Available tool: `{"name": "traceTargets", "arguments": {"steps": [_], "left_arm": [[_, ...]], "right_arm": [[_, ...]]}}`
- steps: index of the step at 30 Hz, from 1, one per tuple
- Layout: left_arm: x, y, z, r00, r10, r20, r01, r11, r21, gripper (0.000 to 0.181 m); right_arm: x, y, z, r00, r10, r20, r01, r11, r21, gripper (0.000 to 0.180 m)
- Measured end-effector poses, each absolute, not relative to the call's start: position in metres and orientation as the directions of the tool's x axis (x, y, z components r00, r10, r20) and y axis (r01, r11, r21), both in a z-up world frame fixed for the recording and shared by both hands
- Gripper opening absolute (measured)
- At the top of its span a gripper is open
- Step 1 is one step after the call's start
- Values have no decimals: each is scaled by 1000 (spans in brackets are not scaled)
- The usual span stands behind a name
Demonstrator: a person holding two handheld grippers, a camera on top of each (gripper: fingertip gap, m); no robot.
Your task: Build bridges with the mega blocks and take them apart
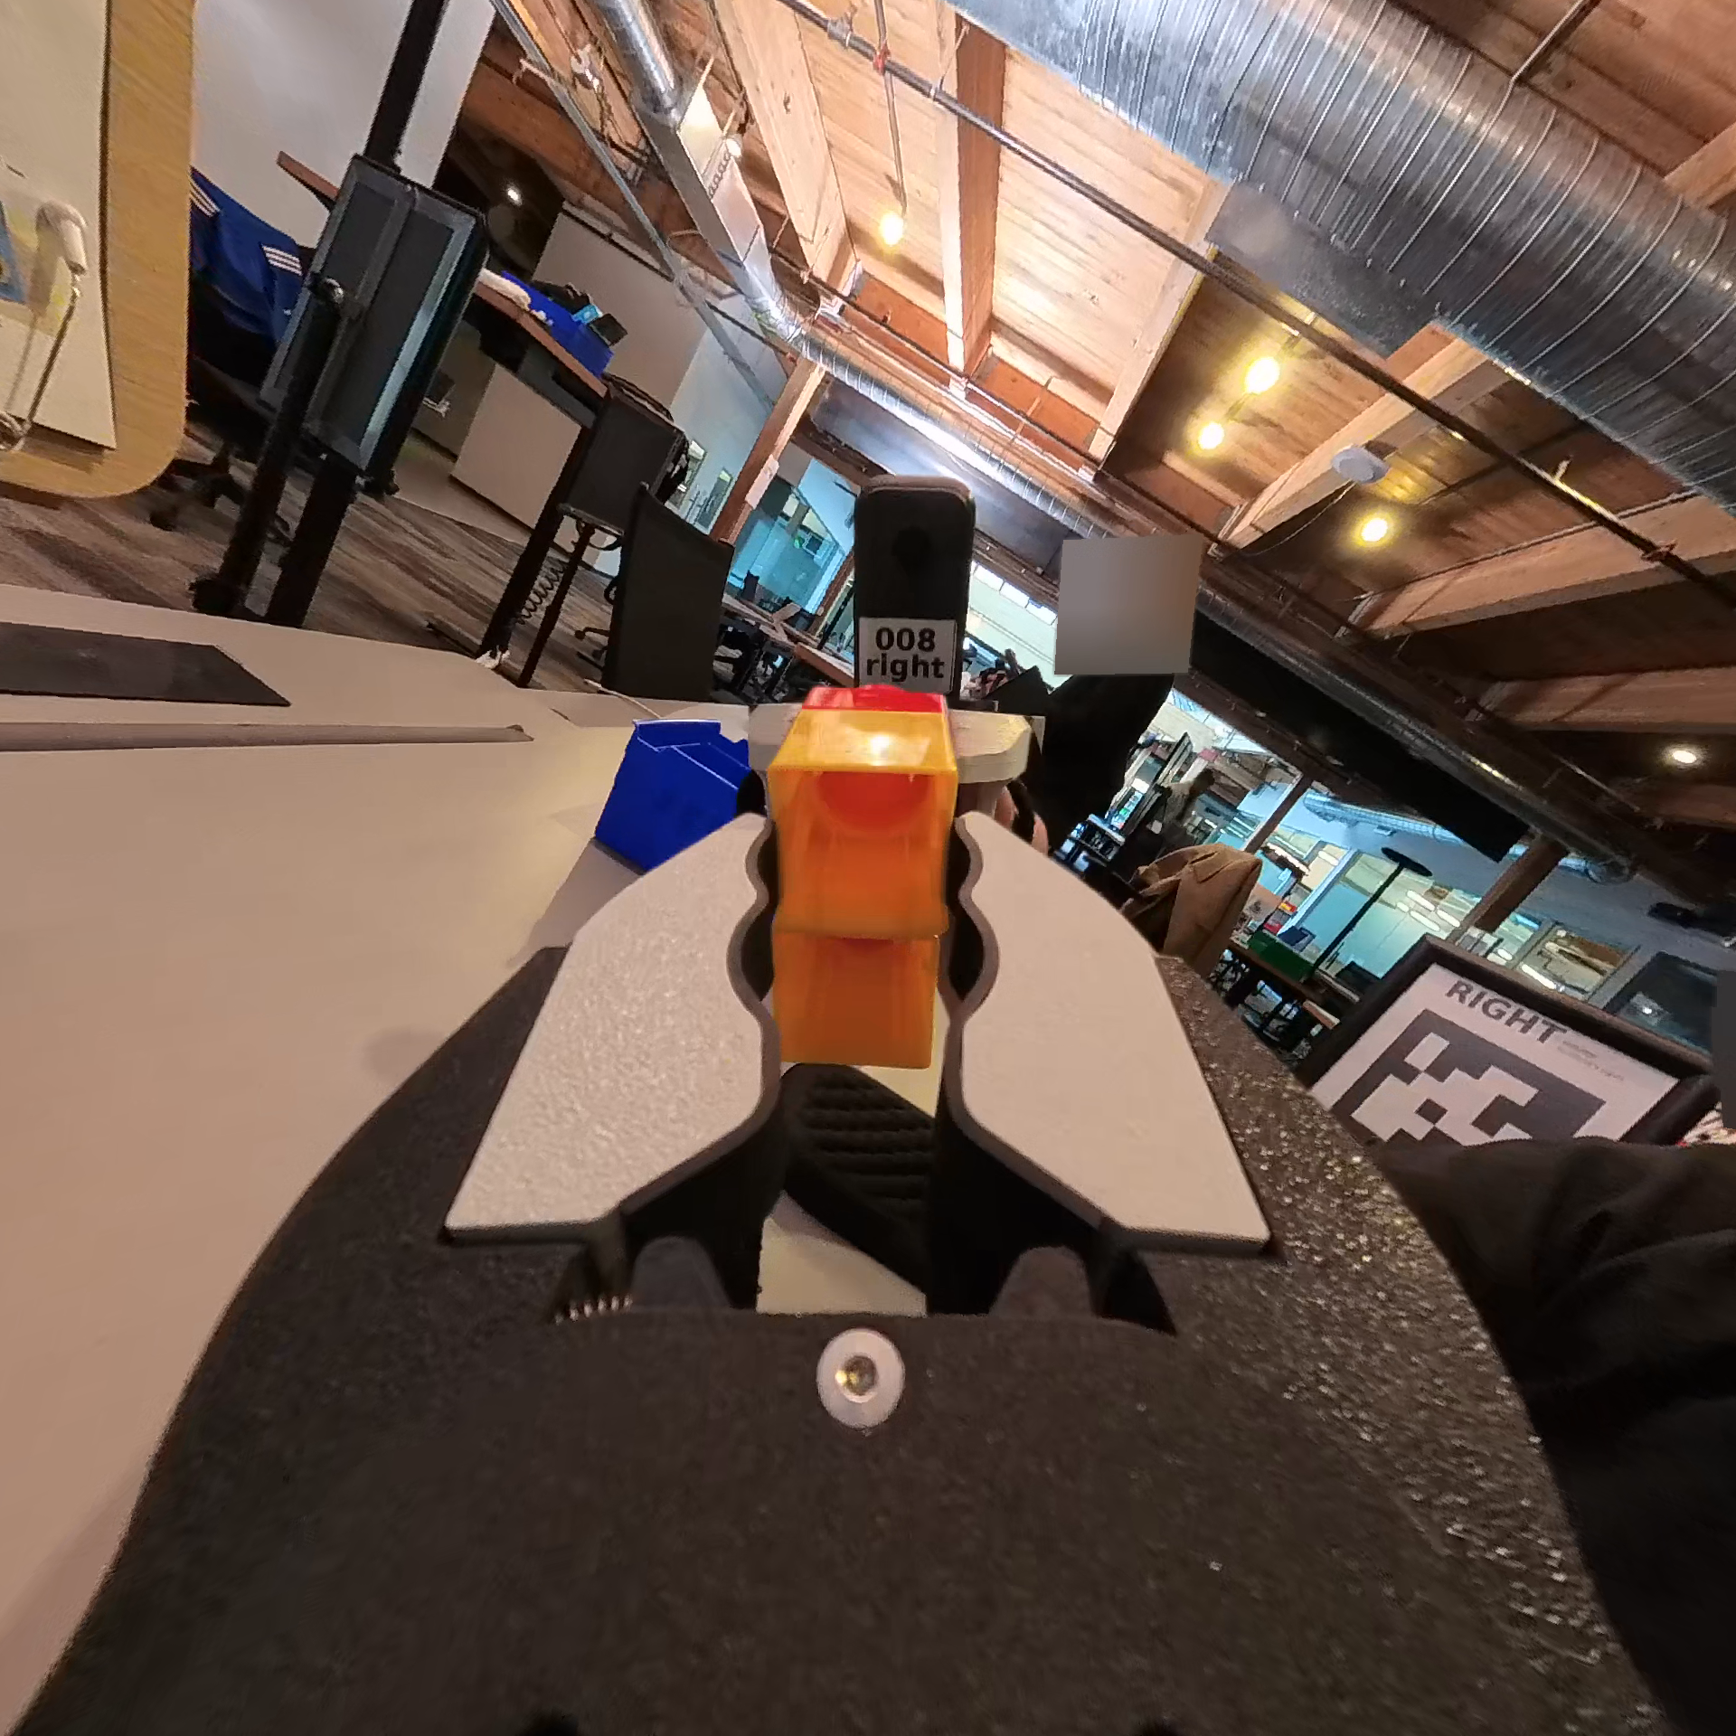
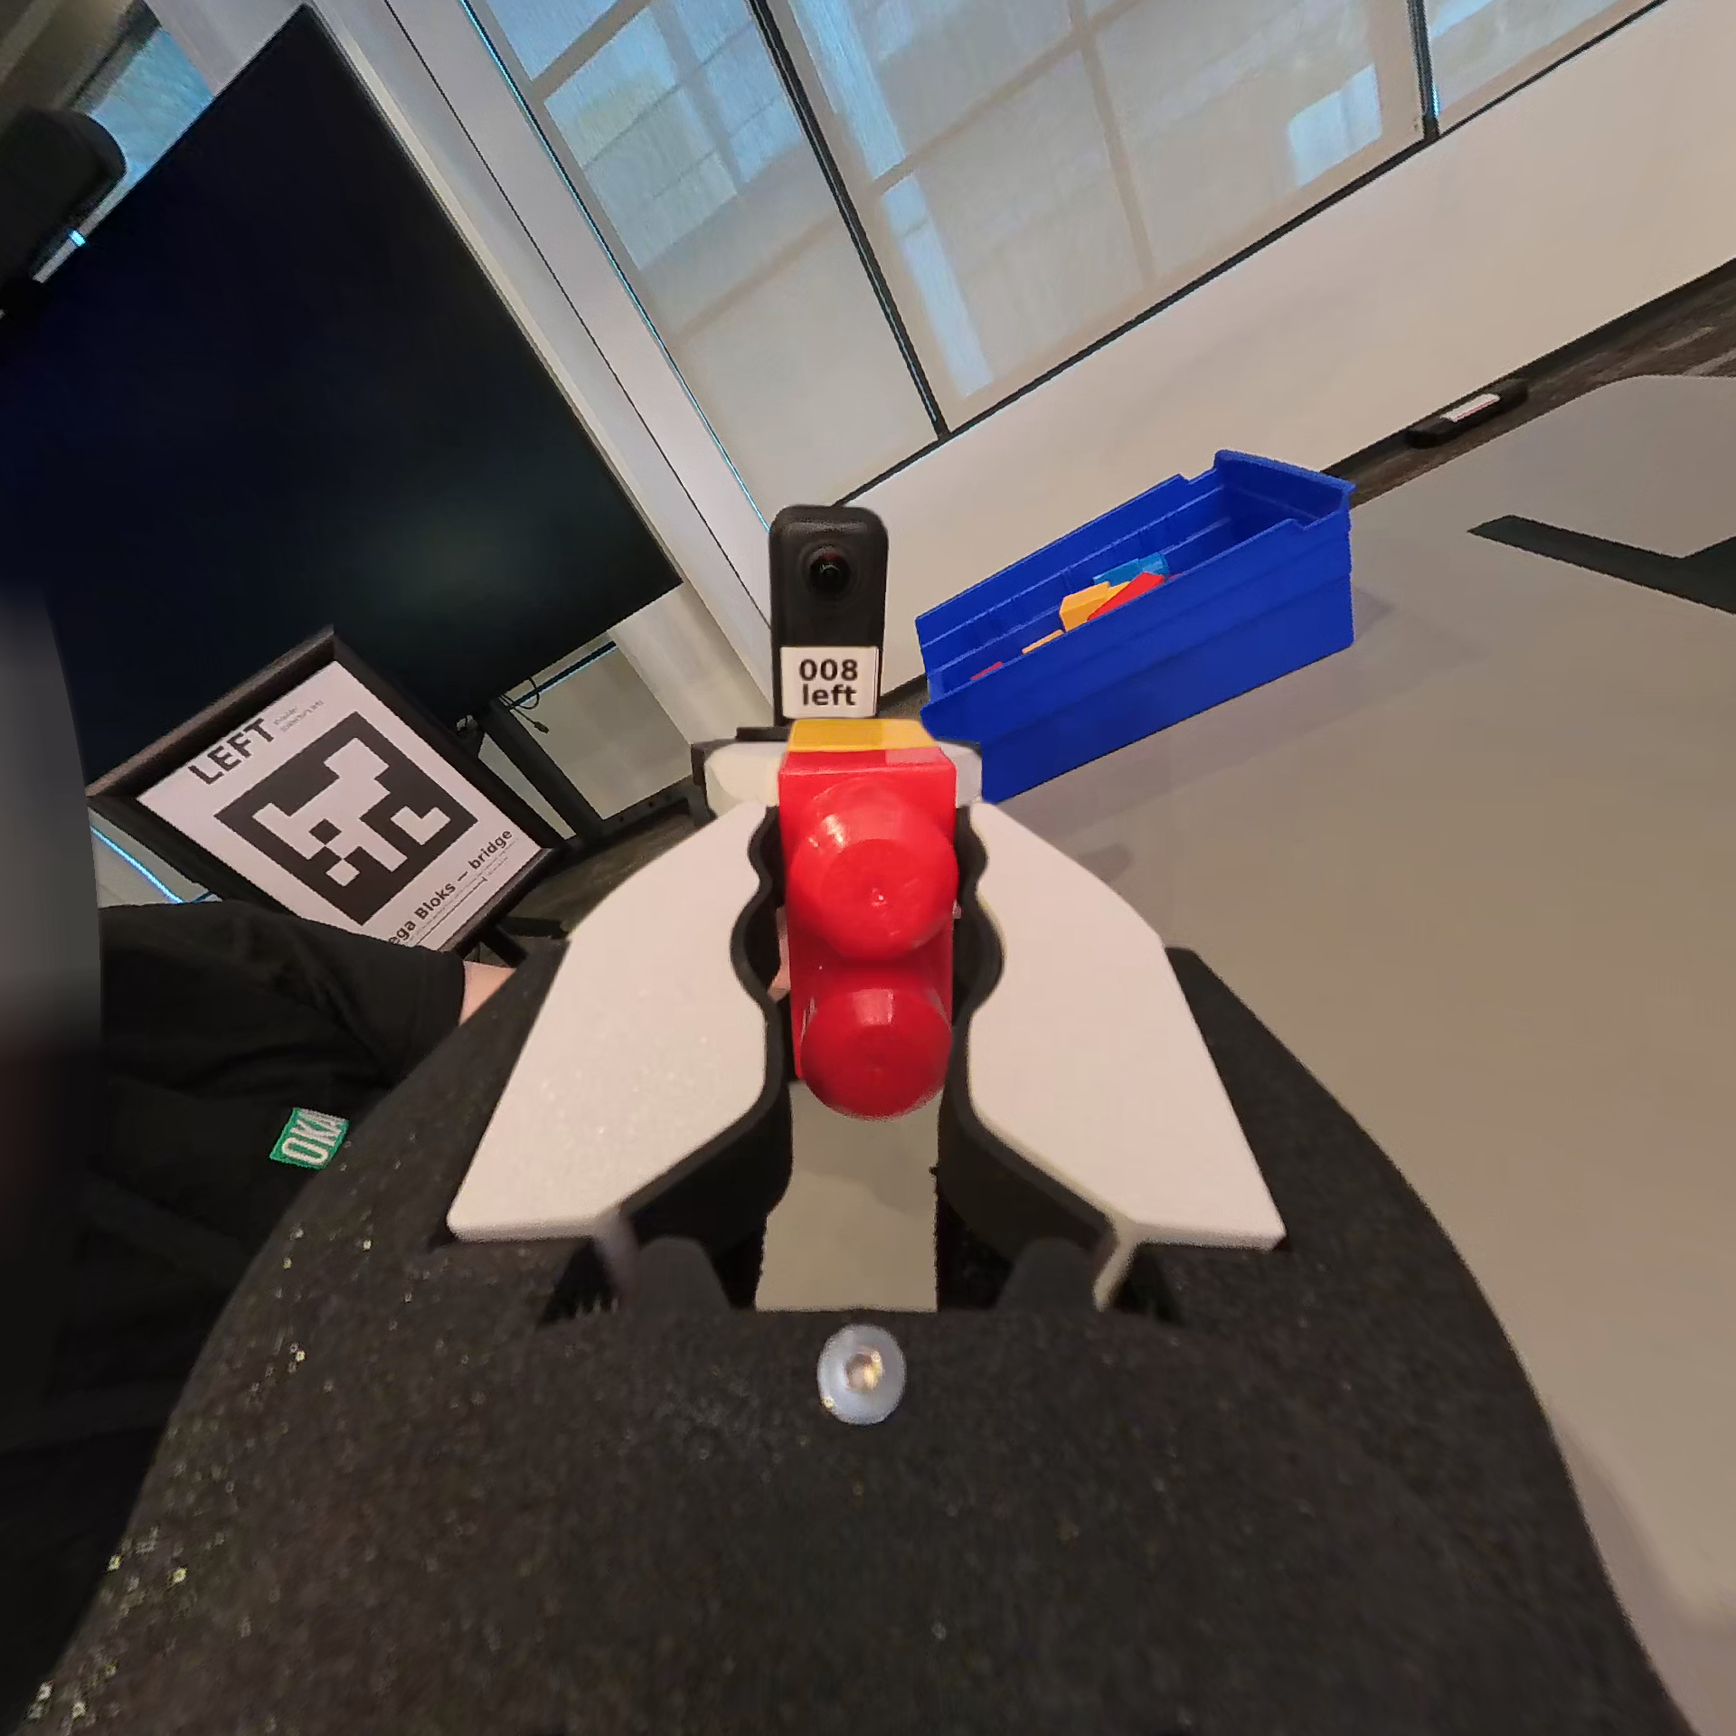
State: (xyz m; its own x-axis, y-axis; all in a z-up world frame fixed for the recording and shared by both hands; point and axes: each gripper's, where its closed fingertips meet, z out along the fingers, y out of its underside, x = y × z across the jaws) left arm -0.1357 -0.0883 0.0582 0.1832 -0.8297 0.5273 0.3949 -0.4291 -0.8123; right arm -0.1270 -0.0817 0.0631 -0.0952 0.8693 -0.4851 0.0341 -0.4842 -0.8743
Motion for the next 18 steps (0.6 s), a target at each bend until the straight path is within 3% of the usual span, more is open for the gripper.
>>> {"name": "traceTargets", "arguments": {"steps": [5, 11, 14, 18], "left_arm": [[-136, -89, 55, 181, -828, 531, 400, -431, -809, 34], [-137, -88, 65, 105, -811, 576, 487, -463, -740, 34], [-145, -86, 70, 39, -793, 608, 542, -494, -680, 34], [-147, -84, 67, 84, -800, 594, 536, -466, -703, 34]], "right_arm": [[-126, -84, 57, -77, 873, -482, 86, -475, -876, 34], [-127, -82, 69, -72, 892, -446, 16, -446, -895, 34], [-125, -80, 60, -34, 895, -445, 36, -444, -895, 59], [-125, -86, 52, -76, 856, -511, 39, -509, -860, 55]]}}
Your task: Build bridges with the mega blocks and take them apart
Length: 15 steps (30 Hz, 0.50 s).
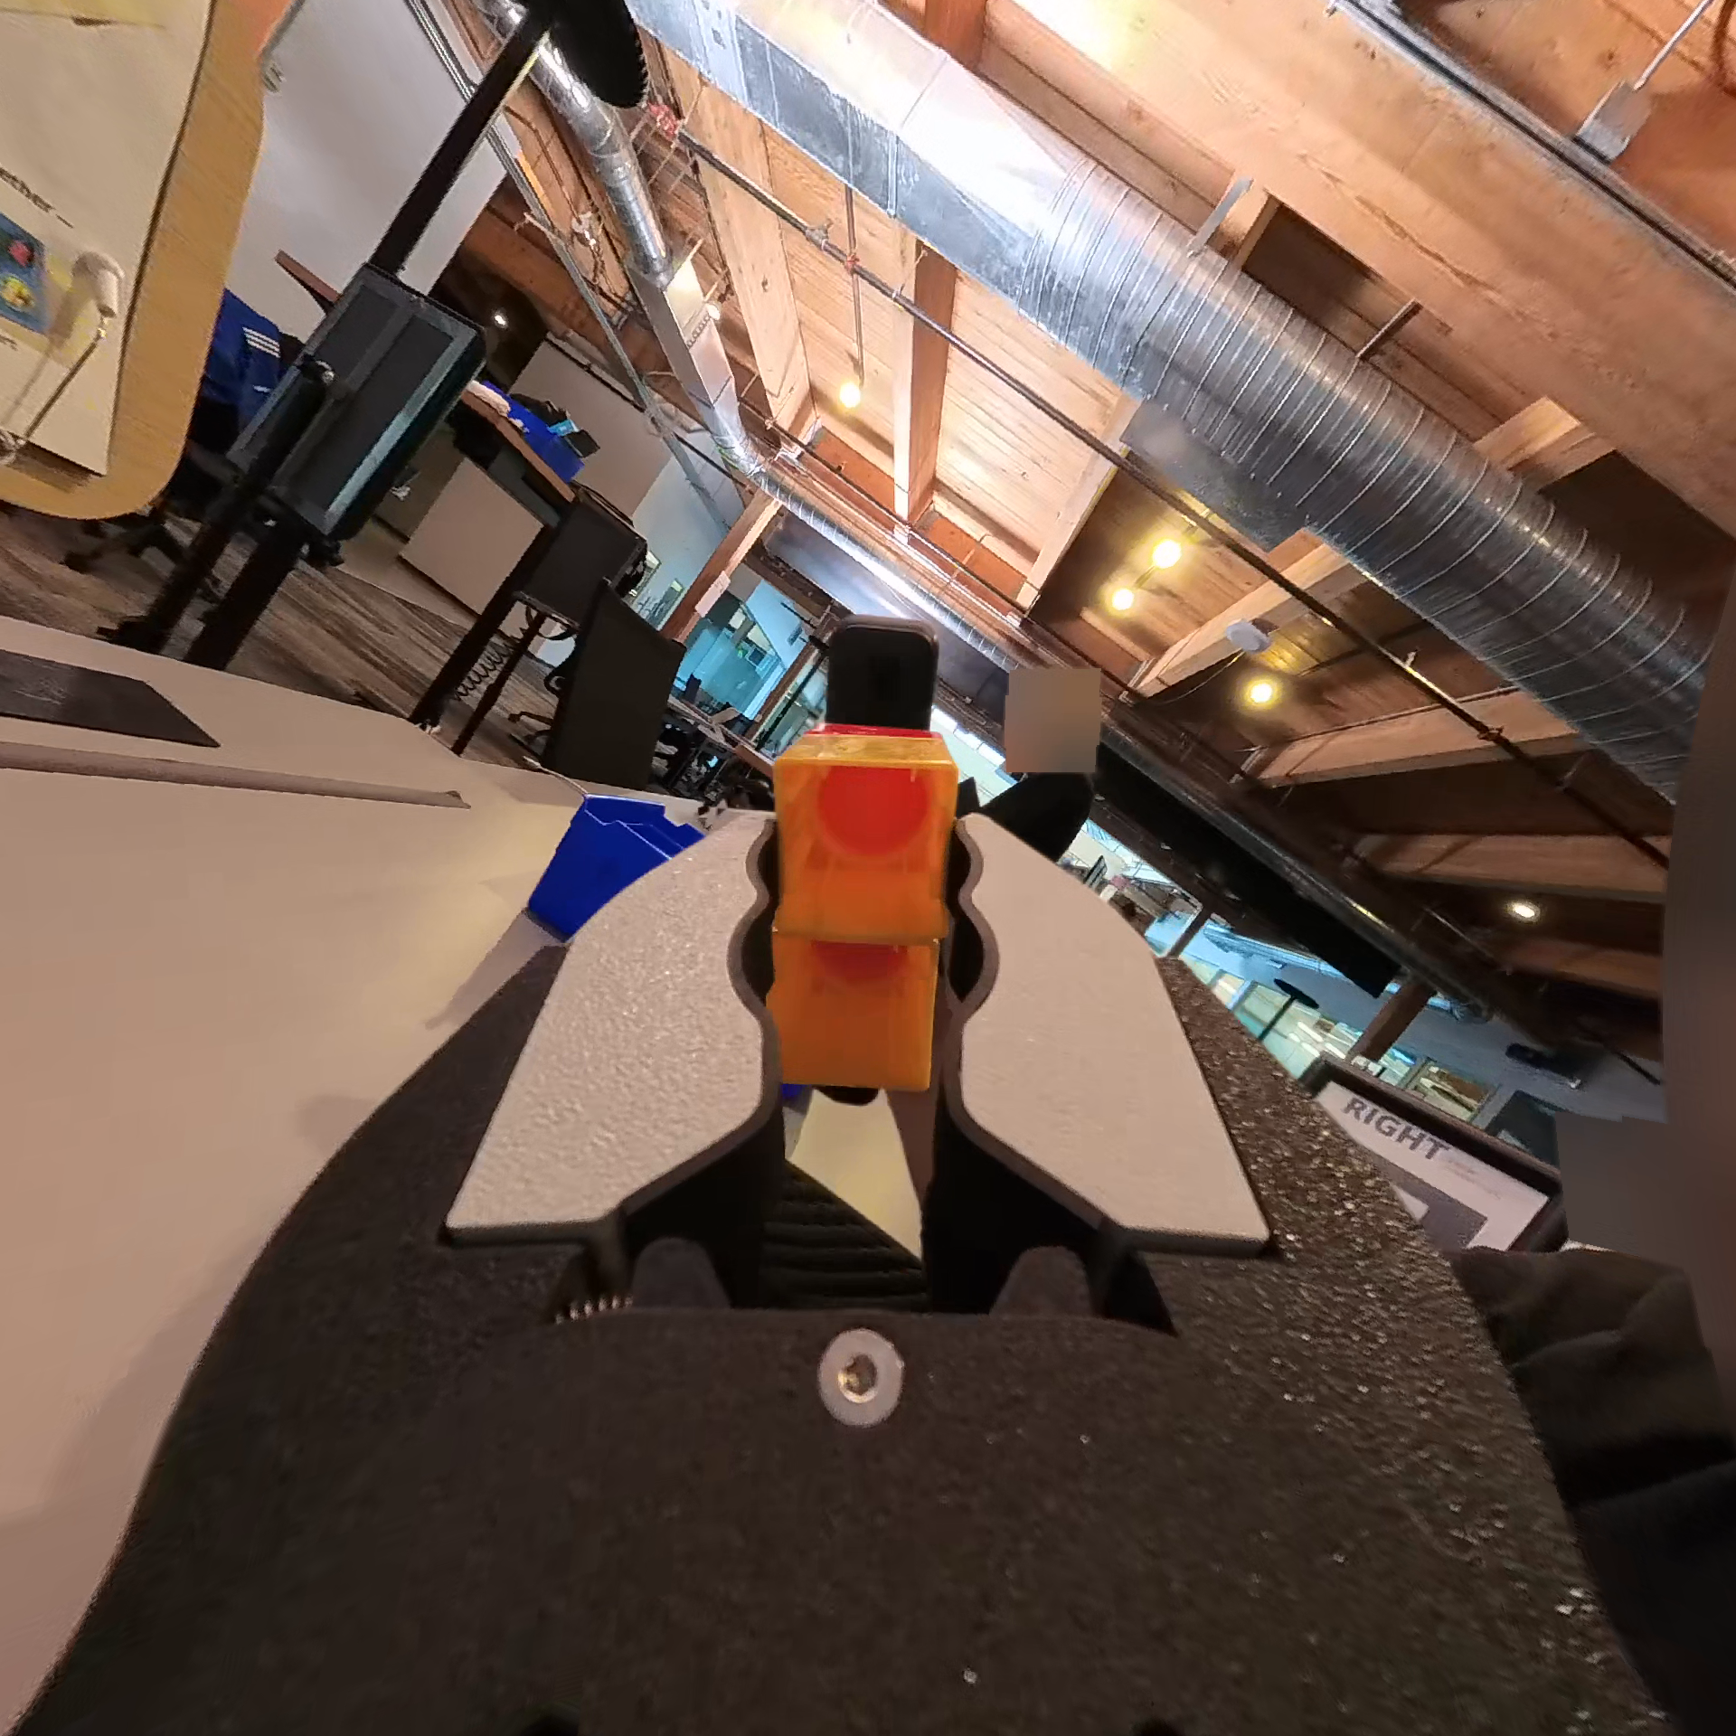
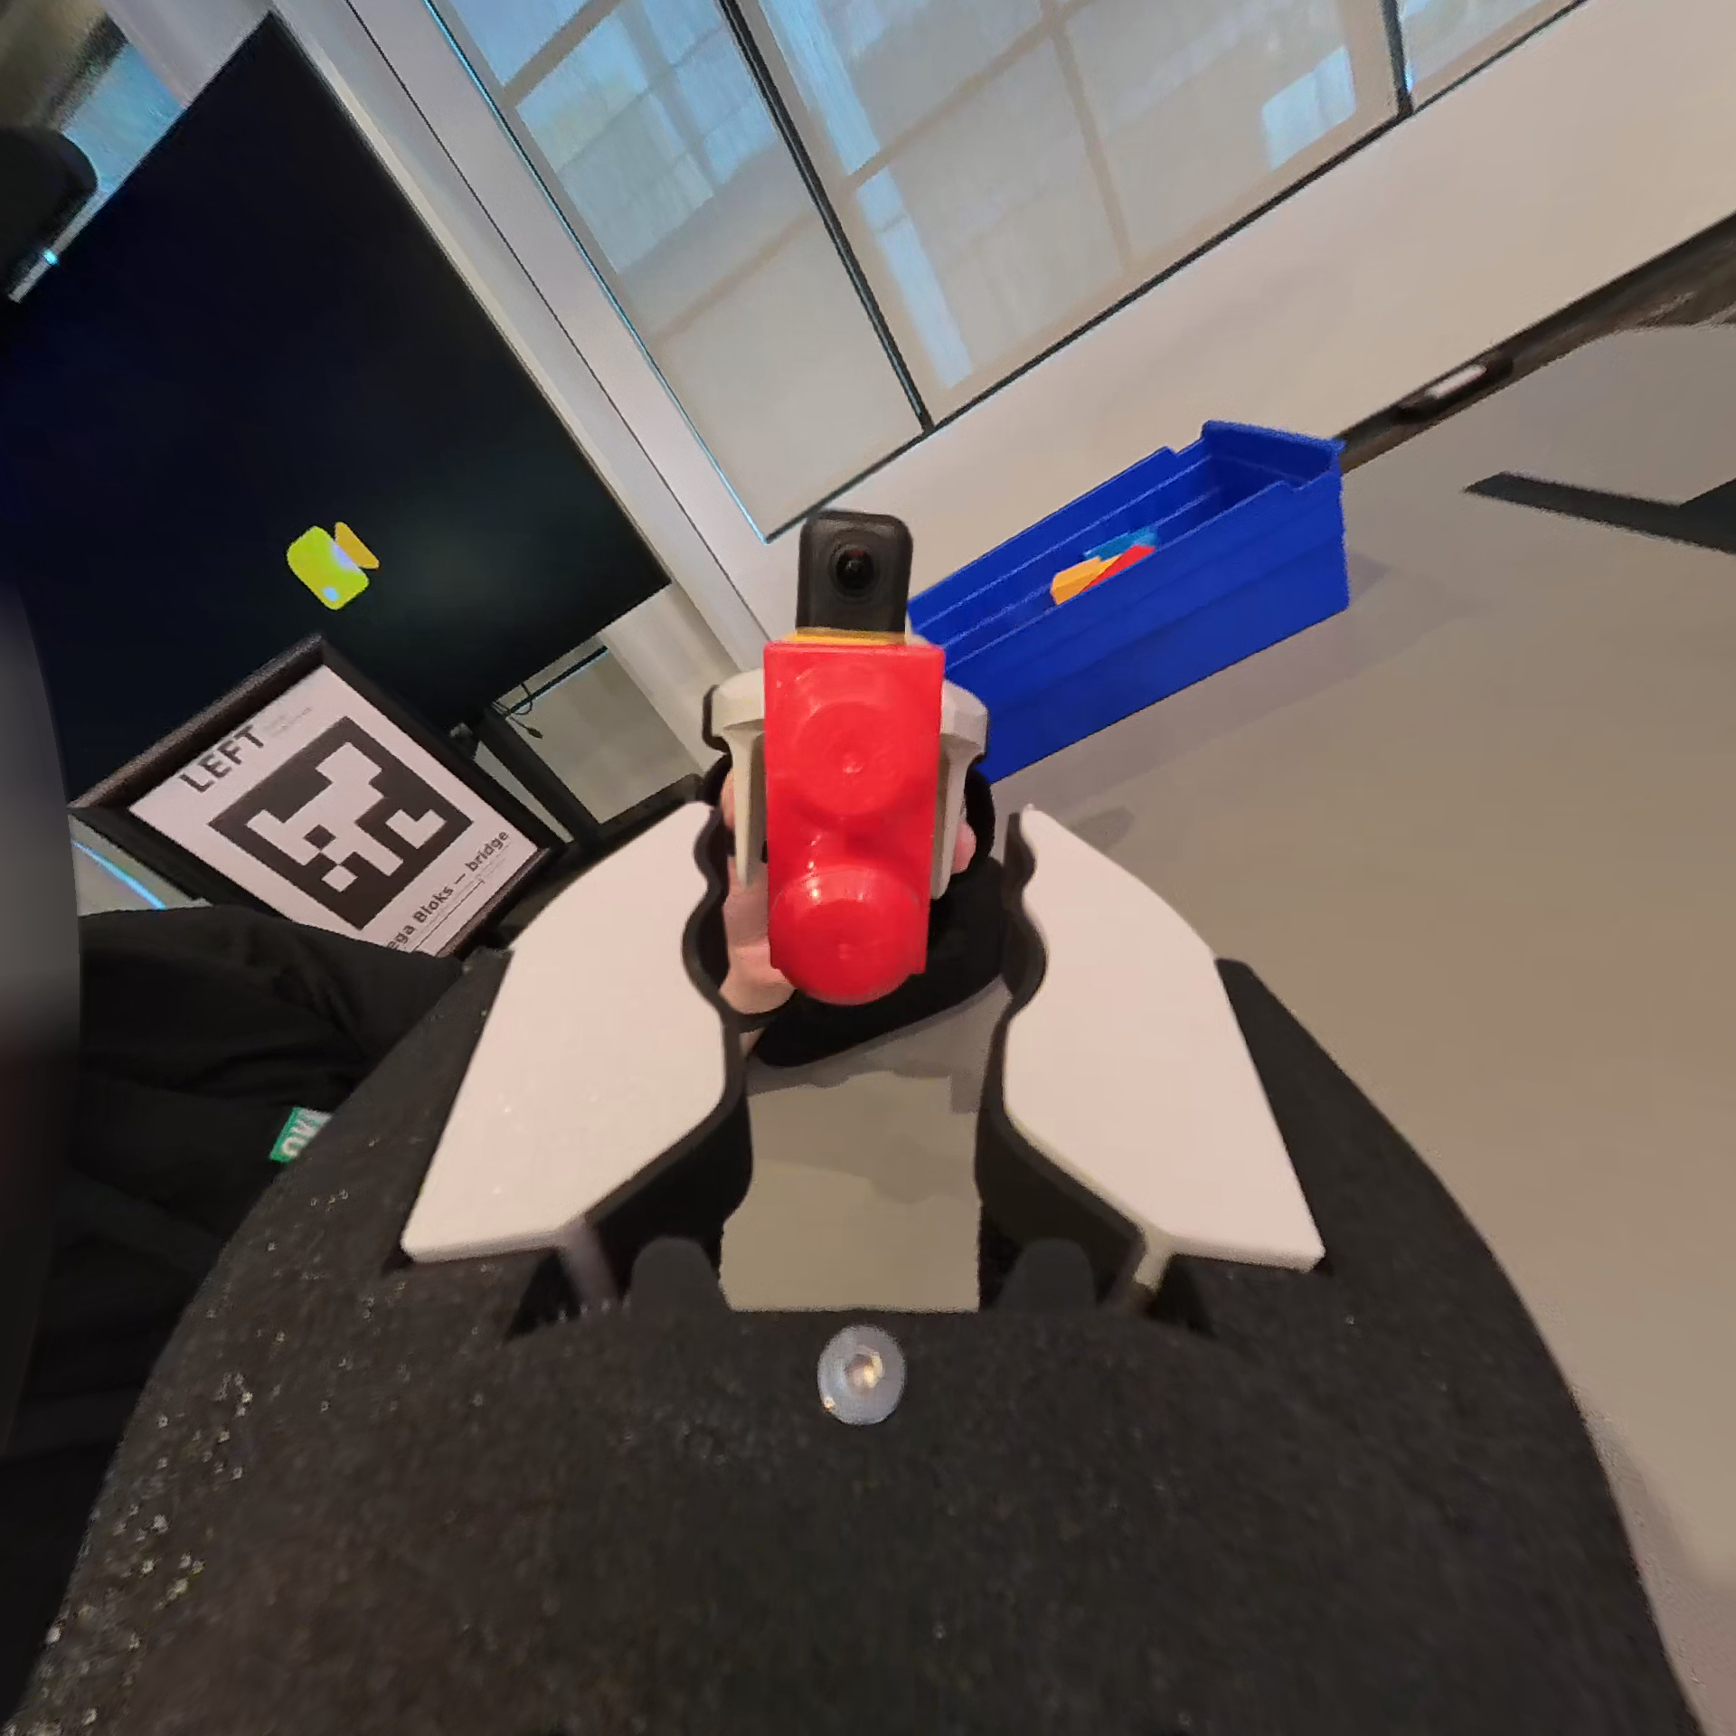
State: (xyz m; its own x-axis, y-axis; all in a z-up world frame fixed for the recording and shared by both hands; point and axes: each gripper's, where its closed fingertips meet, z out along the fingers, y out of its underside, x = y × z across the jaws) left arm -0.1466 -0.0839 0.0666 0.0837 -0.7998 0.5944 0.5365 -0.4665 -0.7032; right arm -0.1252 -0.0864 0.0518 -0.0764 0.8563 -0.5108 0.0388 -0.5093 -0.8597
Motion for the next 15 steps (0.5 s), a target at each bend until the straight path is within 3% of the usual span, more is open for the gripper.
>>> {"name": "traceTargets", "arguments": {"steps": [3, 6, 8, 11, 15], "left_arm": [[-143, -84, 64, 111, -809, 578, 520, -448, -727, 34], [-139, -86, 57, 140, -815, 563, 481, -441, -758, 35], [-135, -84, 46, 192, -809, 555, 424, -442, -791, 54], [-137, -87, 38, 204, -823, 530, 407, -421, -811, 55], [-137, -98, 36, 91, -822, 562, 413, -482, -772, 46]], "right_arm": [[-130, -91, 45, -73, 870, -487, 79, -482, -873, 35], [-127, -90, 44, -62, 873, -484, 91, -478, -873, 35], [-120, -83, 39, -19, 880, -475, 99, -471, -877, 35], [-93, -73, 46, 38, 901, -433, 130, -434, -891, 35], [0, -47, 96, 177, 981, -80, 320, -134, -938, 35]]}}
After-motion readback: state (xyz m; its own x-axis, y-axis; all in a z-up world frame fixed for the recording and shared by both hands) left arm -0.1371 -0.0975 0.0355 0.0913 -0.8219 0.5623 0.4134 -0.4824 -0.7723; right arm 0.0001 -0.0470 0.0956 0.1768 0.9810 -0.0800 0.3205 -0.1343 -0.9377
